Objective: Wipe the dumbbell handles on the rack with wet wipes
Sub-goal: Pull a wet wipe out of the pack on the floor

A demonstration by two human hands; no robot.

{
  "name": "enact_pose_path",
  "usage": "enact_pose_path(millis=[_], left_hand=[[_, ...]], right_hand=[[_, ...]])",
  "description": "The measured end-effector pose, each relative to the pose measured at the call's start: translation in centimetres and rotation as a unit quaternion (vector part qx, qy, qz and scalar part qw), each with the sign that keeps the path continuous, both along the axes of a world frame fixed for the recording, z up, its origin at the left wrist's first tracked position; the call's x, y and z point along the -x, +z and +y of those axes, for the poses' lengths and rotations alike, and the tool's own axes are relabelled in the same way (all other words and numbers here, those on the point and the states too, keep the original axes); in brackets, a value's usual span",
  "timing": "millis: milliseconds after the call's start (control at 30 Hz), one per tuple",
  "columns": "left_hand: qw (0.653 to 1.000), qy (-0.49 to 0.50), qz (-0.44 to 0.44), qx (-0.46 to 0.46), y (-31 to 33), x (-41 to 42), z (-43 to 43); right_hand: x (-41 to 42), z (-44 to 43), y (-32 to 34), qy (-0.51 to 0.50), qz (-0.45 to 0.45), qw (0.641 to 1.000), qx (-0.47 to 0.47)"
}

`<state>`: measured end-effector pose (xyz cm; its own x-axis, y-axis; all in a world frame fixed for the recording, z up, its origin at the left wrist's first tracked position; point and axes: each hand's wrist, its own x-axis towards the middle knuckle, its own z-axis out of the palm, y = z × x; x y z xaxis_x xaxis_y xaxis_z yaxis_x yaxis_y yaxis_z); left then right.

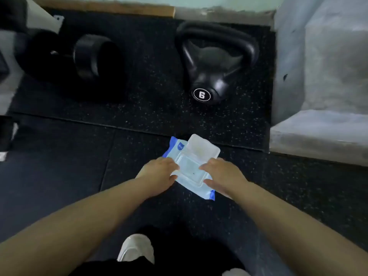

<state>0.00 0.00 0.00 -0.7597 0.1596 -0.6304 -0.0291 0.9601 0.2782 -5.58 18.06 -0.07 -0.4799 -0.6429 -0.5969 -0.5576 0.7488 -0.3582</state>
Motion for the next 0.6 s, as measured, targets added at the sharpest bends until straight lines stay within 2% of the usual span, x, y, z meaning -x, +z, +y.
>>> enact_pose_path(millis=[167, 233, 300, 367, 433, 600], left_hand=[[0.991, -0.096, 0.084, 0.034, -3.7, 1.6, 0.4], [0.980, -0.136, 0.136, 0.043, -4.5, 1.7, 0.8], [0.980, -0.115, 0.155, 0.037, -4.2, 2.0, 1.3], [0.990, -0.078, 0.118, 0.029, -4.2, 1.4, 1.9], [0.992, -0.057, 0.107, 0.021, -5.1, 0.8, 2.3], [0.995, -0.040, 0.096, 0.007, -5.5, 0.8, 2.5]], right_hand=[[0.7, -1.8, -3.4, 0.063, 0.034, 0.997, 0.004], [0.8, -1.5, -4.0, 0.054, 0.048, 0.997, 0.002], [0.9, -1.0, -4.5, 0.019, 0.053, 0.998, 0.022], [0.7, -0.9, -5.1, -0.030, 0.057, 0.997, 0.042], [-0.2, -1.1, -5.8, -0.050, 0.098, 0.992, 0.057], [-0.3, -1.7, -5.4, -0.006, 0.156, 0.986, 0.063]])
